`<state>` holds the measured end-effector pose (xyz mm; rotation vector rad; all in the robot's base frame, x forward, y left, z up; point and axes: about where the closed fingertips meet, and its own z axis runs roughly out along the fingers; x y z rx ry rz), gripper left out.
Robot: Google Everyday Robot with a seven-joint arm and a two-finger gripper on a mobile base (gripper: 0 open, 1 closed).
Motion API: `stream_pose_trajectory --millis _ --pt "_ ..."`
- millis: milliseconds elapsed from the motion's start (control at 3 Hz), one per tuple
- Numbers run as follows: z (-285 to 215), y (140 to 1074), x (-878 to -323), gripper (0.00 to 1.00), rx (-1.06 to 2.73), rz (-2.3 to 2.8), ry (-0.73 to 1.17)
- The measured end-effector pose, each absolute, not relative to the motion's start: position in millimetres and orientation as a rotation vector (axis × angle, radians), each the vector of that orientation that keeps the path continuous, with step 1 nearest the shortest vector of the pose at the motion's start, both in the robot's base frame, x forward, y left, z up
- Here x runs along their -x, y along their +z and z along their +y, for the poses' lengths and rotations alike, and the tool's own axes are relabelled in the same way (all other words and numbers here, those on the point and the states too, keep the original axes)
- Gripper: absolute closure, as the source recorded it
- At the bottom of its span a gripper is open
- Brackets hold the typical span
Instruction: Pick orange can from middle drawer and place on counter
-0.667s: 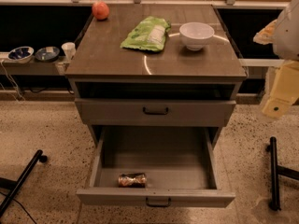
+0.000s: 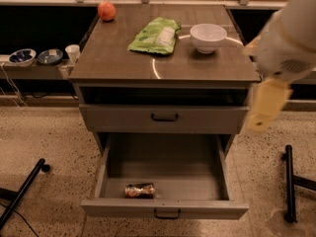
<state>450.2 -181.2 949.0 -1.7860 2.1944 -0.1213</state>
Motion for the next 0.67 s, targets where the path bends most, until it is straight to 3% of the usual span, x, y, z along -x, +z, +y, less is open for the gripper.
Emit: stream_pose_trajectory --millis 333,667 --pt "-96.5 885.3 -474.0 0.00 1.965 2.044 -0.176" --pt "-77.5 861.2 -477.7 0.00 2.008 1.996 -0.195"
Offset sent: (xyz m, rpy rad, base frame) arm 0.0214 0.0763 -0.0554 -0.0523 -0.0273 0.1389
